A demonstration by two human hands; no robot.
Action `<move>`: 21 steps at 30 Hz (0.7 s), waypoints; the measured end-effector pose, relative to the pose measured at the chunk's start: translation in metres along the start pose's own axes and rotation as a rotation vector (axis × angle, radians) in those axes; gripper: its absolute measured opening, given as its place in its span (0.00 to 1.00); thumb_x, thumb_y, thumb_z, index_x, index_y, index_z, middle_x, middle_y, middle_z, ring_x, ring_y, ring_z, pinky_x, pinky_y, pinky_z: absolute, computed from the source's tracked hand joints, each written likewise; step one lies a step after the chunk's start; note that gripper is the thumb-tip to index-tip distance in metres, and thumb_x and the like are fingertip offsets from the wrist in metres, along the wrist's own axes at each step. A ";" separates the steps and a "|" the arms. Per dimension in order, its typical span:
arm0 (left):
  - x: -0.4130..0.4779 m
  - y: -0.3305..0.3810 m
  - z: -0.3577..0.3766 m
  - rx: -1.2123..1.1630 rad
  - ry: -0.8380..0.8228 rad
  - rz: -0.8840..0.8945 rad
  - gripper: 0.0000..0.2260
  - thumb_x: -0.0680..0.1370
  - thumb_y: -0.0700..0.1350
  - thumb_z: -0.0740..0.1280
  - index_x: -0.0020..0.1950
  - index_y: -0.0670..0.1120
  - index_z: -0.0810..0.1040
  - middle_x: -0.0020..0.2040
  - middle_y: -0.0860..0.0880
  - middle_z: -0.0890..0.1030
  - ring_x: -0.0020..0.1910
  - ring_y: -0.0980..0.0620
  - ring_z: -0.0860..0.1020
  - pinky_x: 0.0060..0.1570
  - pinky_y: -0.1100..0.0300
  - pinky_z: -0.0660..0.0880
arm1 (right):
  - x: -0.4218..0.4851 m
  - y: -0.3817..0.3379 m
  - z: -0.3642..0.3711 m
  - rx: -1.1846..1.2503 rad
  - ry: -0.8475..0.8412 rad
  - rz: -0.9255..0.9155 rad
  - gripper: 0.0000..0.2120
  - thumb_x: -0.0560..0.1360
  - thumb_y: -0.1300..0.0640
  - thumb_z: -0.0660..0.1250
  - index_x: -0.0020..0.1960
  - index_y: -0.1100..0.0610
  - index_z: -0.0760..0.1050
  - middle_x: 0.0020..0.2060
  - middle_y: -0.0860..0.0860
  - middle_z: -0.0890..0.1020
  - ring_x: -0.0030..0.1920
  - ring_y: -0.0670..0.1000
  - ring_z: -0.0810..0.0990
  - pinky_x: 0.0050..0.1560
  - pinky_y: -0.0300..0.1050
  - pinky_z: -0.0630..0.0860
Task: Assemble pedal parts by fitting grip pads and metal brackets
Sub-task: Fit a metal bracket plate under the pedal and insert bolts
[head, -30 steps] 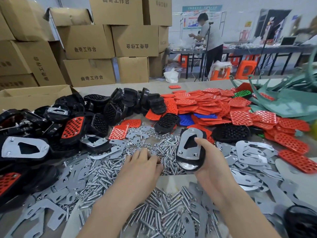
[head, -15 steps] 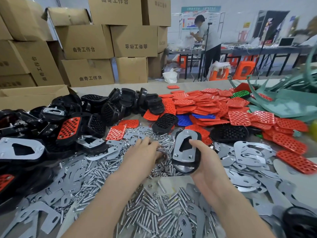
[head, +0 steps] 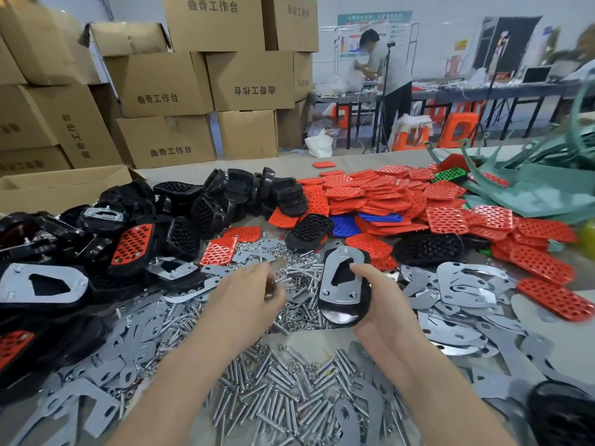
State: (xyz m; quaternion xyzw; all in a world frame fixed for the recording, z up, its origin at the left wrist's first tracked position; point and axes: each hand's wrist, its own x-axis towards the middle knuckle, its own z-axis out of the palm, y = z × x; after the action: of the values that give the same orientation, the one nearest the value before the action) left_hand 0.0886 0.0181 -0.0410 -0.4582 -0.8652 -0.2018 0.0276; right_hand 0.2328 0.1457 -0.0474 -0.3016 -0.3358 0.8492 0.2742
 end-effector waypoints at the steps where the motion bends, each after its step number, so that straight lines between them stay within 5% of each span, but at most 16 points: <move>1: -0.004 0.002 0.002 -0.014 0.018 -0.005 0.07 0.82 0.54 0.60 0.49 0.53 0.71 0.44 0.60 0.72 0.43 0.58 0.72 0.45 0.58 0.69 | 0.000 0.000 0.000 0.007 -0.014 0.006 0.14 0.81 0.60 0.64 0.63 0.62 0.81 0.50 0.59 0.86 0.46 0.57 0.85 0.45 0.51 0.80; 5: -0.011 0.006 0.005 -0.108 0.054 -0.056 0.03 0.81 0.52 0.63 0.51 0.56 0.69 0.46 0.65 0.66 0.47 0.59 0.70 0.49 0.60 0.66 | 0.001 0.000 -0.003 0.026 -0.049 0.008 0.15 0.81 0.59 0.63 0.64 0.61 0.80 0.49 0.57 0.86 0.44 0.56 0.85 0.45 0.51 0.80; 9: -0.016 0.004 0.008 -0.232 0.059 -0.073 0.04 0.81 0.50 0.65 0.48 0.57 0.70 0.47 0.63 0.72 0.48 0.63 0.72 0.46 0.63 0.71 | 0.002 0.000 -0.003 0.016 -0.064 0.009 0.14 0.81 0.59 0.64 0.63 0.61 0.81 0.49 0.57 0.87 0.43 0.55 0.86 0.45 0.50 0.81; 15: -0.021 -0.003 0.006 -0.057 0.112 -0.065 0.05 0.84 0.52 0.57 0.51 0.54 0.69 0.44 0.61 0.72 0.49 0.56 0.72 0.49 0.58 0.70 | 0.004 0.000 -0.004 0.019 -0.064 0.004 0.12 0.81 0.58 0.64 0.60 0.59 0.82 0.49 0.56 0.87 0.41 0.54 0.87 0.46 0.50 0.81; 21: -0.026 0.001 -0.002 -0.064 0.002 0.019 0.02 0.83 0.52 0.60 0.53 0.59 0.71 0.49 0.64 0.74 0.50 0.62 0.73 0.54 0.60 0.74 | 0.004 0.001 -0.004 0.007 -0.052 -0.003 0.11 0.81 0.58 0.64 0.59 0.59 0.82 0.47 0.56 0.87 0.41 0.54 0.87 0.47 0.51 0.81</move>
State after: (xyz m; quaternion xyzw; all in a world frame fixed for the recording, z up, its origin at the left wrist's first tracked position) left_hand 0.1044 -0.0023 -0.0452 -0.4670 -0.8538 -0.2296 0.0155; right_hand 0.2331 0.1495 -0.0517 -0.2778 -0.3401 0.8576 0.2676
